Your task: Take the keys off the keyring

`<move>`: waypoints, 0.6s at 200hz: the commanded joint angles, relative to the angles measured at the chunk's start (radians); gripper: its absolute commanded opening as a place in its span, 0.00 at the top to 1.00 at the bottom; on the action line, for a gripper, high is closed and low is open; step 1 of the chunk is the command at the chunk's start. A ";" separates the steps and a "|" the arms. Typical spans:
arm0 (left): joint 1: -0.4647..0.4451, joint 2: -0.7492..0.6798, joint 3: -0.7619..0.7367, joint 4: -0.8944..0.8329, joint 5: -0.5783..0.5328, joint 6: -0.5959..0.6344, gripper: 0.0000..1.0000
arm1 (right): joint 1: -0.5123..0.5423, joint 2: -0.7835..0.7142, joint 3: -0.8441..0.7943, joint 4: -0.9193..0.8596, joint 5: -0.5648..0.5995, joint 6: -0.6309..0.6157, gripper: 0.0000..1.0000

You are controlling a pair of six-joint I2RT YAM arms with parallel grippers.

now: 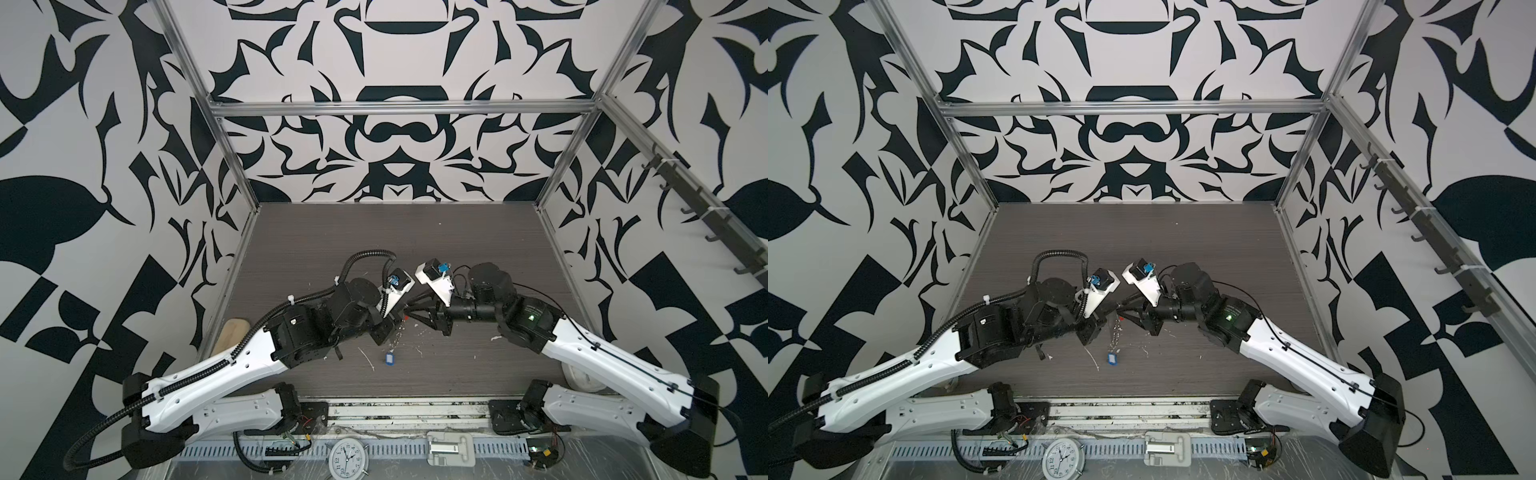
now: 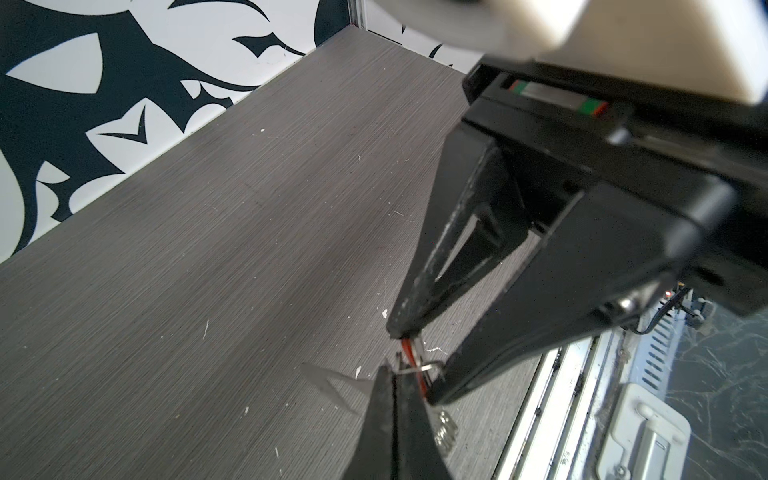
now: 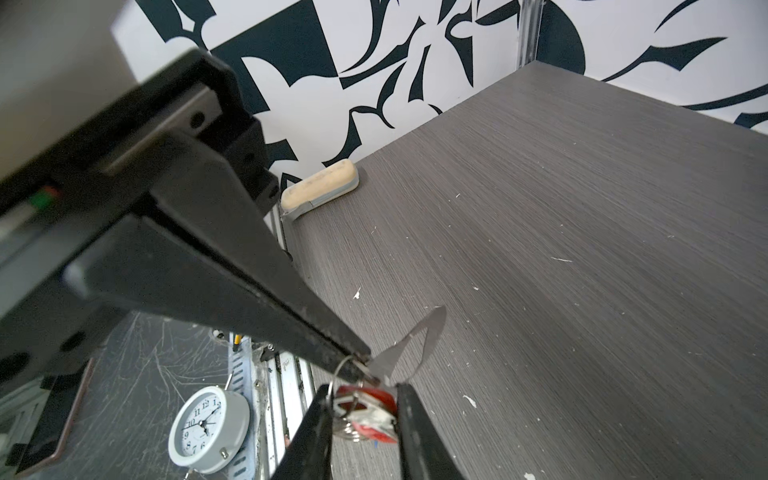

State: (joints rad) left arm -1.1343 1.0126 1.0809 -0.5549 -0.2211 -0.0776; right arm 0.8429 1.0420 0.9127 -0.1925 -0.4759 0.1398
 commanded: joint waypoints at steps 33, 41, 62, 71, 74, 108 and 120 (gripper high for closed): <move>0.004 -0.019 0.022 -0.001 0.020 -0.008 1.00 | 0.016 0.003 0.052 0.027 0.000 -0.015 0.90; 0.004 -0.019 0.022 -0.002 0.023 -0.009 1.00 | 0.015 0.003 0.052 0.028 -0.001 -0.016 0.95; 0.005 -0.020 0.021 0.004 0.029 -0.012 1.00 | 0.017 -0.002 0.047 0.035 0.002 -0.012 1.00; 0.005 -0.022 0.020 0.006 0.032 -0.013 1.00 | 0.020 -0.007 0.042 0.046 0.002 -0.008 1.00; 0.006 -0.022 0.019 0.007 0.034 -0.014 1.00 | 0.021 -0.009 0.042 0.047 0.004 -0.008 1.00; 0.006 -0.032 0.013 0.007 0.029 -0.019 0.86 | 0.022 -0.026 0.040 0.046 0.019 -0.007 1.00; 0.006 -0.041 0.012 0.003 0.014 -0.021 0.81 | 0.022 -0.031 0.041 0.040 0.030 -0.009 1.00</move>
State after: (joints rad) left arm -1.1259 1.0039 1.0809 -0.5667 -0.2157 -0.0799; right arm 0.8597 1.0389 0.9180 -0.2047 -0.4690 0.1310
